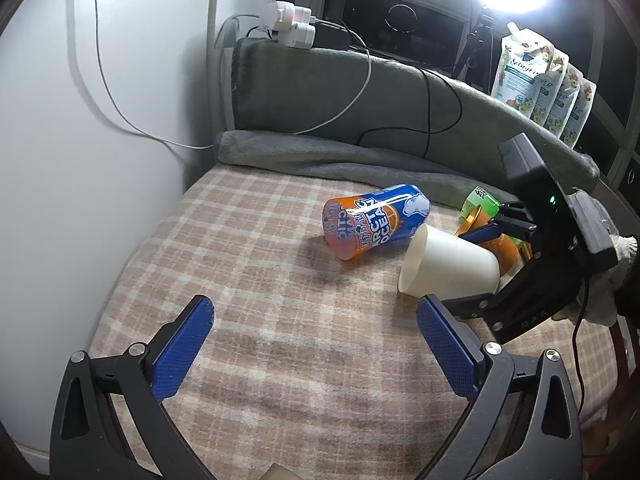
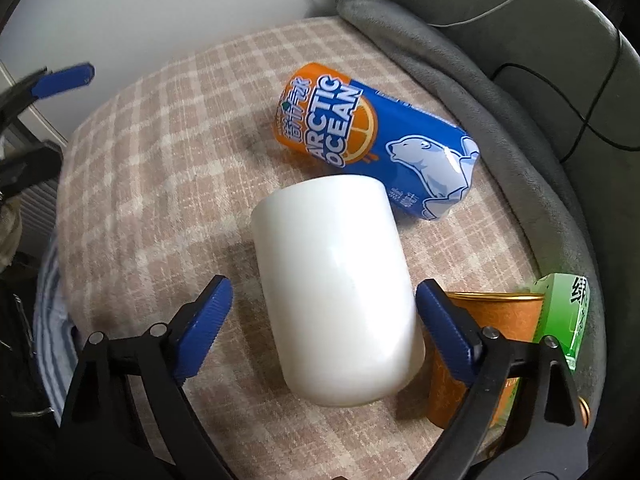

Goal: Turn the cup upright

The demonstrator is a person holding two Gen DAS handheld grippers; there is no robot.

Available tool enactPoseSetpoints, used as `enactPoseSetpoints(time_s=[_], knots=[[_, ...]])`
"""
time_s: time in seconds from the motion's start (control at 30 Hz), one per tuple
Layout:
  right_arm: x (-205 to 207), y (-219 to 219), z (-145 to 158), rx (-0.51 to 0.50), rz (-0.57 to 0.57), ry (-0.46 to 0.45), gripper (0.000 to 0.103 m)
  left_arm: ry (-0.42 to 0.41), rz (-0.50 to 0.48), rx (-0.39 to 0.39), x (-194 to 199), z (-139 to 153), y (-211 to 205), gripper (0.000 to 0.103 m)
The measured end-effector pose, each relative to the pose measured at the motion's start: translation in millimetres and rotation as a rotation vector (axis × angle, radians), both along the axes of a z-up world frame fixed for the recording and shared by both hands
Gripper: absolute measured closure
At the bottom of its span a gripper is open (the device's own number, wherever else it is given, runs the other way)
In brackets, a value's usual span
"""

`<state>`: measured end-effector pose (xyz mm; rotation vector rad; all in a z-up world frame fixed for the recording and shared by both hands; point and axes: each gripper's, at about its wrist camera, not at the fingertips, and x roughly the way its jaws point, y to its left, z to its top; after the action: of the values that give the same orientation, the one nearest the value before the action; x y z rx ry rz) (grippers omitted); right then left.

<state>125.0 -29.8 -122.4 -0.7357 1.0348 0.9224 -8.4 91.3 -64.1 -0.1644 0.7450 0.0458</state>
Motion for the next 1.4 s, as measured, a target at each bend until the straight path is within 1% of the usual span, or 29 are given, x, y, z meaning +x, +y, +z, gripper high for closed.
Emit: enactPoseSetpoints(time_s=[0.03,0.1,0.13,0.23,0.3,0.37,0.5,0.57,0.67,0.8,0.93,1.03,1.1,1.17,1.2,1.3,1.4], knots=[[0,1,-2,-0.009,-0.004,-0.005,0.012,0.001,0.0,-0.002,1,0,0,0.003],[3,1,-5,-0.021,-0.021,-0.005,0.02,0.005,0.001,-0.005,1,-1,1,0.004],[4,0,-5,-0.021,-0.028,0.0,0.02,0.007,0.001,-0.007,2,-1,1,0.004],[7,-1,-4,-0.009,-0.056,0.015,0.021,0.016,-0.002,-0.018,3,-4,2,0.005],[7,-2,-3,-0.004,-0.08,0.019,0.021,0.021,-0.005,-0.022,4,-5,2,0.008],[5,-2,-2,0.004,-0.098,0.026,0.021,0.021,-0.007,-0.026,4,-6,3,0.008],[-1,-10,1,0.041,-0.142,0.049,0.022,0.017,-0.009,-0.028,2,-5,2,0.009],[-3,-19,3,0.07,-0.188,0.069,0.022,0.013,-0.015,-0.031,1,-4,0,0.009],[-7,-36,9,0.133,-0.272,0.12,0.022,0.008,-0.027,-0.031,0,-2,-3,0.01],[-14,-60,10,0.219,-0.417,0.205,0.022,0.004,-0.052,-0.033,1,1,-11,0.011],[-24,-78,7,0.284,-0.536,0.27,0.022,0.01,-0.084,-0.054,3,0,-19,0.013],[-24,-87,5,0.35,-0.622,0.346,0.022,0.02,-0.114,-0.077,3,0,-27,0.014],[-27,-97,1,0.386,-0.684,0.402,0.022,0.027,-0.128,-0.089,2,-1,-31,0.015],[-29,-103,-5,0.408,-0.733,0.45,0.022,0.042,-0.142,-0.119,1,-2,-33,0.016],[-30,-108,-11,0.424,-0.773,0.495,0.022,0.05,-0.144,-0.136,1,-2,-34,0.016],[-33,-115,-22,0.456,-0.84,0.571,0.022,0.065,-0.149,-0.162,1,-4,-36,0.017],[-36,-120,-27,0.476,-0.873,0.588,0.022,0.072,-0.156,-0.156,0,-4,-40,0.018]])
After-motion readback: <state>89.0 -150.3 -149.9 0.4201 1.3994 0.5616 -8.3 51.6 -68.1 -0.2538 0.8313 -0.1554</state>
